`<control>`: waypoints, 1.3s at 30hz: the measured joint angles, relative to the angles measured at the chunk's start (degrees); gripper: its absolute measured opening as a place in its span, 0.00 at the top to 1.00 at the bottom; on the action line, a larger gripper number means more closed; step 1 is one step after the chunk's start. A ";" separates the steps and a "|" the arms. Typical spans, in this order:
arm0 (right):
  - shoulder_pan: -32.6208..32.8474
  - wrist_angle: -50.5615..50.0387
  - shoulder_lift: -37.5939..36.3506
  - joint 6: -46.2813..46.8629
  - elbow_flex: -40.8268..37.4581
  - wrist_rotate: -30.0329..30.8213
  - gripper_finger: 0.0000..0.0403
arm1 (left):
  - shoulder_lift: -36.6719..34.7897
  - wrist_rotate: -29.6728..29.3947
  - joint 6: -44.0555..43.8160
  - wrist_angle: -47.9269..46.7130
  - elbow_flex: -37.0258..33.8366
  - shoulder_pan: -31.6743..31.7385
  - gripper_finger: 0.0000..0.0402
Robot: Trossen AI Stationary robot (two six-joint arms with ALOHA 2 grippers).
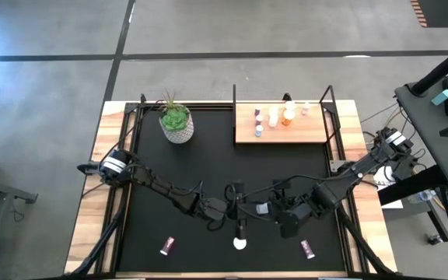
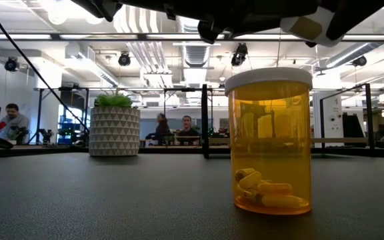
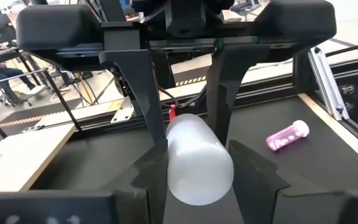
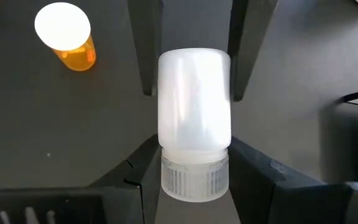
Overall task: Pick and place medicine bottles onto shelf by color
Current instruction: Put the white pill bottle on the shelf aligned with the other white pill bottles
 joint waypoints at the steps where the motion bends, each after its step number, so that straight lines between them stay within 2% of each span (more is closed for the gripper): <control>1: 0.00 -0.04 -0.01 0.02 0.04 -0.06 0.64 | 0.00 0.08 -0.57 0.00 0.00 0.02 0.69; 6: 0.02 -0.92 -0.36 0.25 0.05 -0.03 0.62 | 0.00 0.43 -0.83 0.07 0.00 0.13 0.66; 12: -0.22 -7.68 -0.46 3.51 3.06 -0.10 0.50 | 0.00 0.51 -1.03 0.49 0.00 0.36 0.66; 19: -0.20 -26.52 -0.89 3.90 11.50 0.65 0.38 | 0.00 -2.44 -0.79 2.86 0.02 1.83 0.66; 25: -0.22 -28.67 -6.29 4.34 10.15 13.36 0.38 | 0.00 -11.01 5.07 8.38 0.01 5.12 0.66; 29: -0.20 -27.35 -12.60 5.33 4.46 21.26 0.40 | 0.00 -13.96 6.68 8.86 -0.29 7.77 0.66; 31: -0.21 -23.04 -16.17 5.62 0.74 24.63 0.40 | -0.06 -14.39 4.87 9.03 -1.05 8.82 0.66; 34: -0.28 -12.46 -20.19 2.51 -4.72 24.46 0.42 | -0.13 -14.06 1.30 11.36 -3.24 9.37 0.66; 37: -0.22 -3.74 -22.37 -3.76 -9.10 20.71 0.42 | -0.51 -8.59 0.83 21.34 -6.66 9.22 0.66; 39: -0.22 0.04 -22.91 -7.10 -10.82 20.51 0.42 | -1.53 -2.24 0.82 29.72 -10.16 9.07 0.66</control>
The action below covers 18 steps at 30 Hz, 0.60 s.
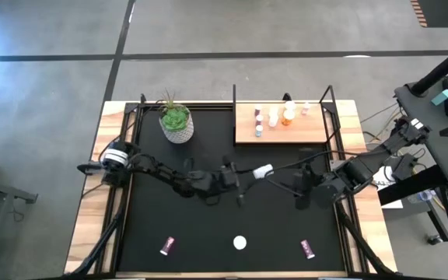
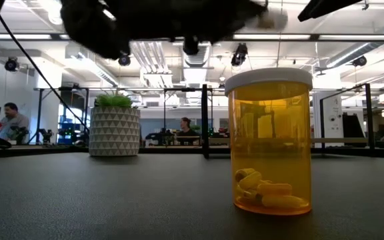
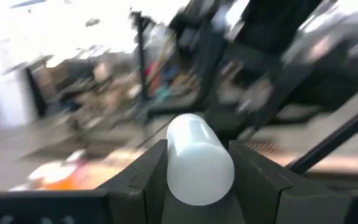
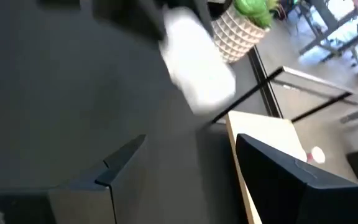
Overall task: Pick and place medicine bottles onto shelf by color
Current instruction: Put the white pill bottle on the shelf aligned with the other white pill bottles
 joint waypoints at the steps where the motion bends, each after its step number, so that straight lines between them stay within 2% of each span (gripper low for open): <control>1: 0.00 1.18 -0.06 -1.07 -0.56 0.01 0.42 | -0.69 2.63 -0.19 3.74 -1.89 -0.05 0.66; 5: 0.00 7.95 -0.02 -6.39 -2.46 0.03 0.42 | -2.17 5.81 -1.85 17.06 -9.78 -0.18 0.66; 8: 0.00 16.37 0.23 -13.44 -4.19 0.04 0.42 | -2.25 12.73 -5.17 20.35 -13.16 0.00 0.66; 10: 0.00 23.48 0.80 -18.76 -5.29 -0.12 0.42 | -2.49 17.54 -7.80 20.41 -13.13 -0.10 0.66; 12: 0.00 30.74 1.43 -24.07 -6.35 -2.23 0.42 | -2.84 19.74 -9.01 20.45 -11.82 -0.41 0.66; 15: 0.01 38.78 2.92 -30.06 -6.84 -6.72 0.42 | -2.85 20.64 -7.81 20.27 -9.94 -0.87 0.66; 18: 0.11 41.45 4.24 -32.51 -6.01 -6.95 0.43 | -2.84 21.84 -7.21 20.30 -8.97 -1.20 0.66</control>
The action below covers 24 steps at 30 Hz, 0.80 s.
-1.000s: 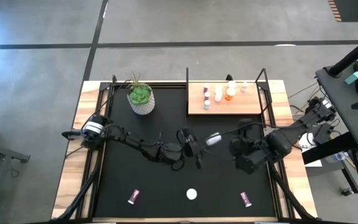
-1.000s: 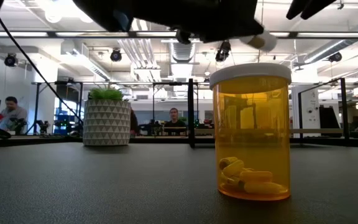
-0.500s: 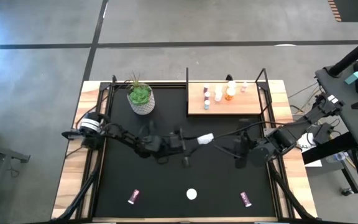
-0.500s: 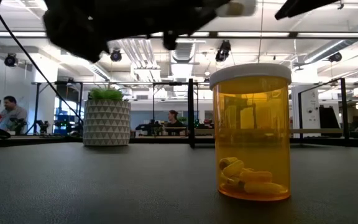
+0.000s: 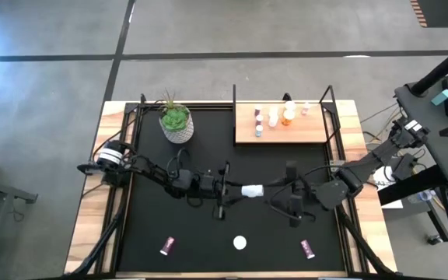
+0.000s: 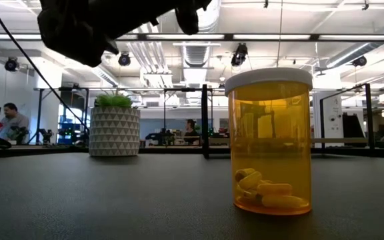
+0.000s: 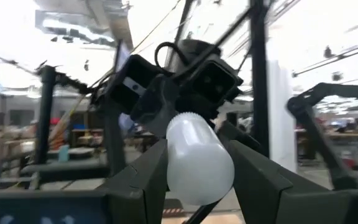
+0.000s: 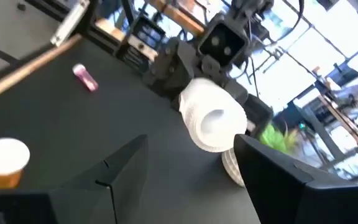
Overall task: Pick and place medicine bottles onto shelf by color
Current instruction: Put the white pill bottle on the shelf aligned with the other white pill bottles
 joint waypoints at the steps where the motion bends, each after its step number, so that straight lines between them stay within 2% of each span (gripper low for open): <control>1: 0.02 0.31 0.33 -0.40 0.50 -0.31 0.43 | -0.01 0.63 0.00 0.03 0.14 -0.01 0.66; 17: -0.59 0.14 7.72 -3.73 7.91 -0.09 0.43 | 0.02 3.56 -0.20 -0.30 1.48 -0.75 0.66; 24: -0.52 -0.10 8.26 -3.68 9.57 -0.12 0.43 | 0.07 3.78 -0.20 -0.61 1.46 -0.82 0.66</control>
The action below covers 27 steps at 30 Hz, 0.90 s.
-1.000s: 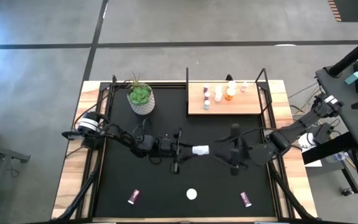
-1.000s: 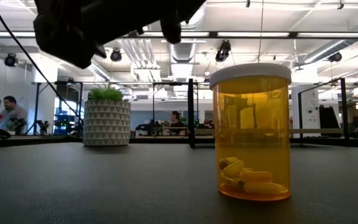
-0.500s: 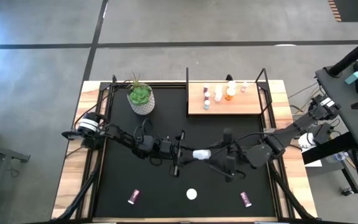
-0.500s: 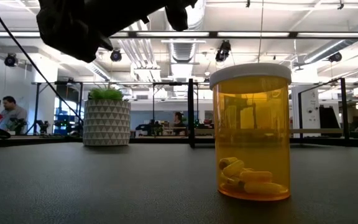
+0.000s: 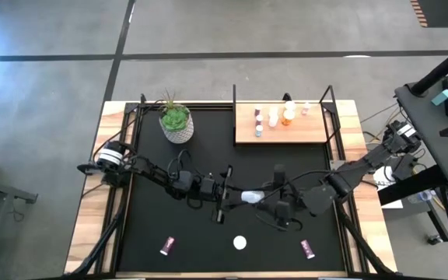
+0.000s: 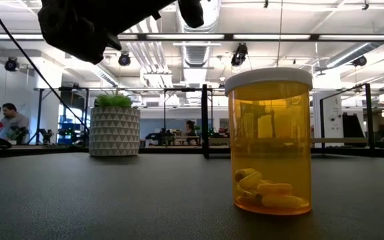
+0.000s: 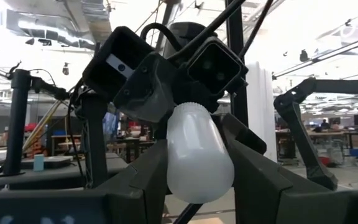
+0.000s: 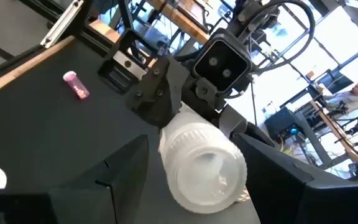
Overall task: Pick and place medicine bottles onto shelf by color
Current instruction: Put the white pill bottle on the shelf aligned with the other white pill bottles
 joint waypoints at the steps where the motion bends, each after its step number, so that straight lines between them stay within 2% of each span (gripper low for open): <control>1: 0.00 -0.14 -0.02 0.01 0.15 0.00 0.43 | 0.00 -0.02 0.00 -0.04 -0.01 0.00 0.66; 11: 0.04 -3.27 -1.42 3.25 0.96 -0.02 0.46 | 0.00 0.00 0.17 -0.34 -0.37 0.04 0.66; 27: 0.09 -5.94 -1.49 6.11 0.96 -0.55 0.68 | 0.02 0.13 -0.22 -1.10 -0.46 0.04 0.66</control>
